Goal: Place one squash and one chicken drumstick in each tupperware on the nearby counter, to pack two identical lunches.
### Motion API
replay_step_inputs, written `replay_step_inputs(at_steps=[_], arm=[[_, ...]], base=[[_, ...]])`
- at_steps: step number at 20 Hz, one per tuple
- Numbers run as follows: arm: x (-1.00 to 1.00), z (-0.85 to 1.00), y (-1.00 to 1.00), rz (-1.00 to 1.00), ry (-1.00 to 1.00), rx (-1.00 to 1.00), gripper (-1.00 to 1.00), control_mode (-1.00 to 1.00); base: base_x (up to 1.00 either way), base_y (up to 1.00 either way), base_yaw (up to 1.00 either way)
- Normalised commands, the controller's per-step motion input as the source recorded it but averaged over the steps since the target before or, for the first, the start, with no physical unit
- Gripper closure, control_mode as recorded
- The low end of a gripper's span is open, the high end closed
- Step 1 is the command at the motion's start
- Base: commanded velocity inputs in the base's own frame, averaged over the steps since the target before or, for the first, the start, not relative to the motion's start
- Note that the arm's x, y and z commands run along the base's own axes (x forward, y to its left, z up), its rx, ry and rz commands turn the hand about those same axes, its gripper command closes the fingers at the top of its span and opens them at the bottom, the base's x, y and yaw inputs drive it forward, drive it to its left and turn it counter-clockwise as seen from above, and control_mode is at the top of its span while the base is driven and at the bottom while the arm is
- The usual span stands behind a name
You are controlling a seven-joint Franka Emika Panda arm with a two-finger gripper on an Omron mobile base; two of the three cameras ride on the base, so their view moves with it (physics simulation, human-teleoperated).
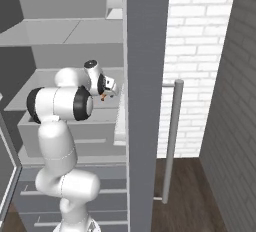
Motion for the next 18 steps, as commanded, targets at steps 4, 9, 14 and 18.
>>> replay_step_inputs(at_steps=[4, 9, 14, 18], arm=[[-0.13, -0.28, 0.0, -0.03, 0.0, 0.0, 1.0, -1.0], [0.0, -0.32, 0.0, 0.0, 0.01, 0.0, 1.0, -1.0], [-0.25, -0.24, 0.0, 0.0, 0.11, 0.0, 1.0, -1.0], [-1.0, -0.14, 0.0, 0.0, 0.04, 0.0, 1.0, -1.0]], base=[[0.0, 0.0, 0.0], [0.0, 0.0, 0.0], [0.0, 0.0, 0.0], [0.0, 0.0, 0.0]])
